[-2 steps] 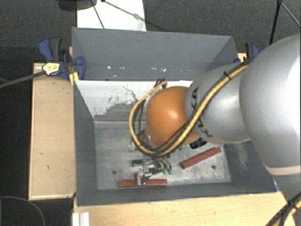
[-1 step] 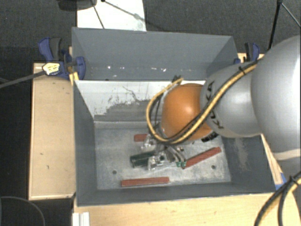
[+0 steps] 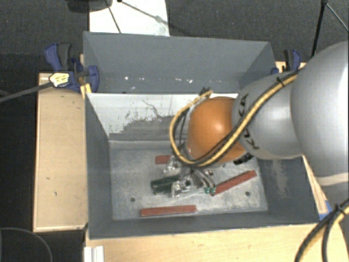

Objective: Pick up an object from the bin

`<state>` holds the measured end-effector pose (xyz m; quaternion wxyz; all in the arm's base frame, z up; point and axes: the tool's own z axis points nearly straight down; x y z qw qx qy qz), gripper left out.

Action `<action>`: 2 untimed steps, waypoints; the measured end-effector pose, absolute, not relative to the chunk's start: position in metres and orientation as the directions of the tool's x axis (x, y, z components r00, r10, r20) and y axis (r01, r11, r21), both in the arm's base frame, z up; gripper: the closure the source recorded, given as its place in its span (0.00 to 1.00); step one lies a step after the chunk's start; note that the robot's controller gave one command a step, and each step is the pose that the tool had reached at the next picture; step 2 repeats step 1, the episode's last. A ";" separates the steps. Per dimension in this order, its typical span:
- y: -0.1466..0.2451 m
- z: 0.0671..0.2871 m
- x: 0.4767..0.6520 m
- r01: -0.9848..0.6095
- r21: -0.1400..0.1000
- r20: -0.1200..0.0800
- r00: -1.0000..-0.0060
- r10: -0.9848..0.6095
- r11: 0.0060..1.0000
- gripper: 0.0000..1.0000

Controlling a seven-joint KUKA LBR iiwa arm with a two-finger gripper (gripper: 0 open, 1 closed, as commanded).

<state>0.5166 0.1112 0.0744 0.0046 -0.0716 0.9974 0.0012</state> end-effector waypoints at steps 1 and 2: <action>0.112 0.216 0.515 -0.214 0.000 -0.004 -0.977 -0.214 0.977 1.00; 0.112 0.216 0.515 -0.214 0.000 -0.004 -0.977 -0.214 0.977 1.00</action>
Offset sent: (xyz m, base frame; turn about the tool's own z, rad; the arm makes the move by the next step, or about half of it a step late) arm 0.0000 0.0000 0.0000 0.0000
